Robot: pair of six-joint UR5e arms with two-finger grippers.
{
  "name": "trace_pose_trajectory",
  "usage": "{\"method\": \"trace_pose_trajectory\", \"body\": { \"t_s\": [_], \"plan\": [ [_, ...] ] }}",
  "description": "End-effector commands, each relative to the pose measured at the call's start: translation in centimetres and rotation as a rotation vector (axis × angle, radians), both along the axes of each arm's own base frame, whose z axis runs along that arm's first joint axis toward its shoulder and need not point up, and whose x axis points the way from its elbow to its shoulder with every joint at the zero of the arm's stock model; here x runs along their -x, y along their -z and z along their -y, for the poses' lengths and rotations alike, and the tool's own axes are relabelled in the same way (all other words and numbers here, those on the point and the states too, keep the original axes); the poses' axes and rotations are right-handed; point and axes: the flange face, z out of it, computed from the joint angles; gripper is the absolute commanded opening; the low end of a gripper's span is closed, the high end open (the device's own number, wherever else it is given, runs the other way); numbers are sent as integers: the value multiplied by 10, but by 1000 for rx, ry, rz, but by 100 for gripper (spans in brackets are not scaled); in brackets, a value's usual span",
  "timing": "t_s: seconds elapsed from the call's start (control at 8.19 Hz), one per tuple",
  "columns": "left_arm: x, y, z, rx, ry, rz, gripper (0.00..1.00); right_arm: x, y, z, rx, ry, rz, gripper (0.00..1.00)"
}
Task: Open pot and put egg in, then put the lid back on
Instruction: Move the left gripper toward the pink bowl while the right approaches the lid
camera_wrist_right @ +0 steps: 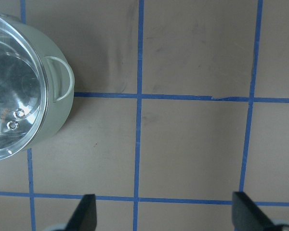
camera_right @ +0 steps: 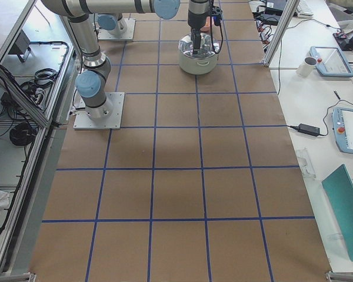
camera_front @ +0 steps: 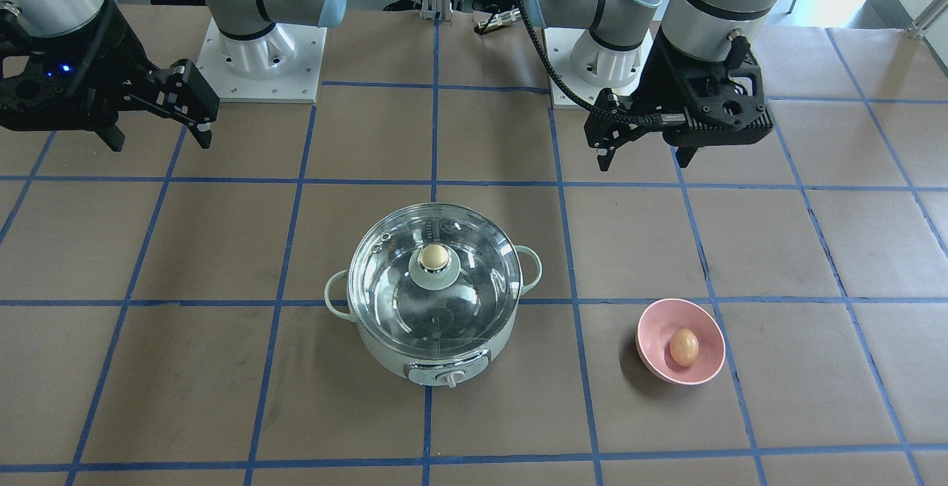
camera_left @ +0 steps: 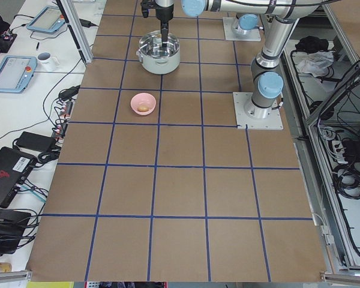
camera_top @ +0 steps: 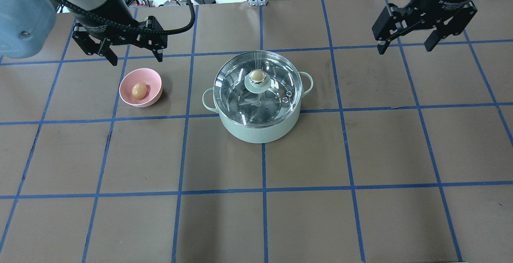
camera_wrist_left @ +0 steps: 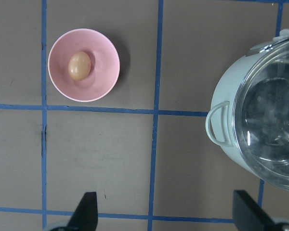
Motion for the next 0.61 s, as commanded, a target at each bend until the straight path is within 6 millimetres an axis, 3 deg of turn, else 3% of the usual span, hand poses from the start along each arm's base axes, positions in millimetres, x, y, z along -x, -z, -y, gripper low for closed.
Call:
{"method": "trace_pose_trajectory", "body": {
  "t_s": [0.0,0.24,0.37,0.49],
  "plan": [
    [-2,-1,1,3,-2,-2,100,0,0,-1,-2,0,0,100],
    [-14,3,7,-1,-21,0,100,0,0,-1,-5,2,6,100],
    [-46,11,21,-9,-21,1,100,-4,1,2,11,9,17,100],
    [-80,33,44,-8,-21,3,100,-15,-1,8,59,-26,13,100]
  ]
}}
